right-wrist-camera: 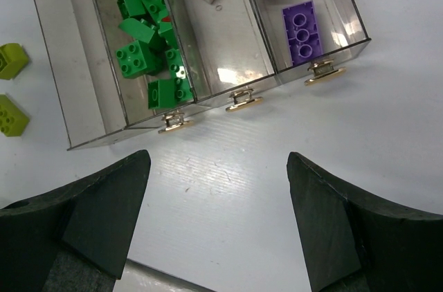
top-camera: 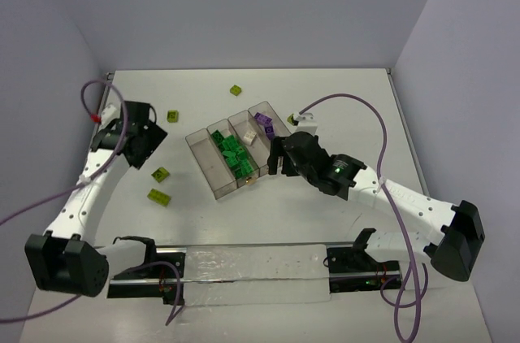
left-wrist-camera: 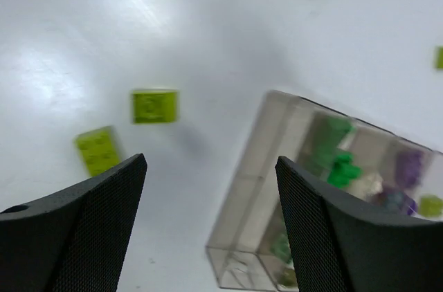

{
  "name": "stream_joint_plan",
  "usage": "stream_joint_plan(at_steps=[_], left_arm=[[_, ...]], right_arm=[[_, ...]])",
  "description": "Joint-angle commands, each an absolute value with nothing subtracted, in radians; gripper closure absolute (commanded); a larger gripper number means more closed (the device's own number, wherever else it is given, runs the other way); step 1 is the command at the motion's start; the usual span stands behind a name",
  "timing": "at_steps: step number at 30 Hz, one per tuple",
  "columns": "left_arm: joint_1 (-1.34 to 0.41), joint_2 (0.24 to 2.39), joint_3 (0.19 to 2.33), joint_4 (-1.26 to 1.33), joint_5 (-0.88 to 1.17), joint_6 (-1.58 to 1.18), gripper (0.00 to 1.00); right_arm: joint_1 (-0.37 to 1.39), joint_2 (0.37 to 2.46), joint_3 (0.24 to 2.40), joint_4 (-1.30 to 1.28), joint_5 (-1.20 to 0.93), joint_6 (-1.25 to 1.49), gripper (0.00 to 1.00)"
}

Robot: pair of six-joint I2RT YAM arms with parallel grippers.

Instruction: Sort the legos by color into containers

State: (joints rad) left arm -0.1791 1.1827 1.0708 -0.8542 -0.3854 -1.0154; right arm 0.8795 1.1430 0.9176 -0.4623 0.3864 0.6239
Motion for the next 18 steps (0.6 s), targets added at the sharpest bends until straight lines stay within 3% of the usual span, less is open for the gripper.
stream_joint_plan(at_steps=[1,8,18], left_arm=[[-0.07,1.166,0.958,-0.861,-0.333,-0.976,0.17],[-0.003,1.27,0.864,-0.836,-0.198,-1.0,0.16],[-0.003,1.252,0.724,-0.805,-0.195,-1.117,0.16]], right_arm=[[0.888,1.156,0.922,-0.402,0.368,0.621,0.13],[0.887,1.134,0.913,-0.41,0.384,0.609,0.13],[0.888,1.15,0.907,-0.416,0.37,0.617,0.13]])
